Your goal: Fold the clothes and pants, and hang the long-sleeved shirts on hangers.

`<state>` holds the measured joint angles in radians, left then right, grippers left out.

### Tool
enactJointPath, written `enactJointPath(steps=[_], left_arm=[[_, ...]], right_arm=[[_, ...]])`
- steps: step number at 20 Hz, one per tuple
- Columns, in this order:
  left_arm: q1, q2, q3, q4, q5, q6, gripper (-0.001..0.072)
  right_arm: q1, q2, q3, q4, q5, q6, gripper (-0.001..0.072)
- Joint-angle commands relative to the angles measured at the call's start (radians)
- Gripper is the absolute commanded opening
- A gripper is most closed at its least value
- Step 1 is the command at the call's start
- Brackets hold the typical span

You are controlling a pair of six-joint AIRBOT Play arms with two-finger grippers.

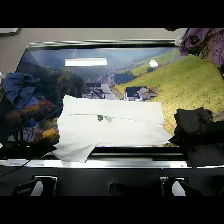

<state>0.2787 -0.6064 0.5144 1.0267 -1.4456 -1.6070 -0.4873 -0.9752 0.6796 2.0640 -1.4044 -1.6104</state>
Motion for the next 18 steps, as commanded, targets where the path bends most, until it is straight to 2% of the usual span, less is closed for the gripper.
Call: enactJointPath(steps=[1, 5, 7, 9, 11, 18], left_arm=[[-0.006, -0.031, 0.054, -0.022, 0.043, 0.009, 0.0017], [-0.068, -0.240, 0.190, -0.040, 0.198, 0.060, 0.0018], [-0.106, -0.370, 0.268, -0.040, 0.262, 0.064, 0.0018], [-0.136, -0.497, 0.358, -0.050, 0.304, 0.085, 0.0018], [-0.155, -0.622, 0.461, -0.061, 0.322, 0.090, 0.0018], [-0.168, -0.911, 0.771, -0.063, 0.320, 0.089, 0.0018]], right_arm=[[0.000, 0.004, 0.032, 0.036, 0.023, 0.000, 0.0032], [0.021, -0.105, 0.151, 0.082, 0.120, -0.041, 0.0032], [0.112, -0.181, 0.210, 0.076, 0.181, -0.053, 0.0032], [0.206, -0.262, 0.263, 0.037, 0.270, -0.014, 0.0032], [0.255, -0.332, 0.320, -0.002, 0.320, 0.037, 0.0032], [0.268, -0.481, 0.458, -0.016, 0.364, 0.055, 0.0032]])
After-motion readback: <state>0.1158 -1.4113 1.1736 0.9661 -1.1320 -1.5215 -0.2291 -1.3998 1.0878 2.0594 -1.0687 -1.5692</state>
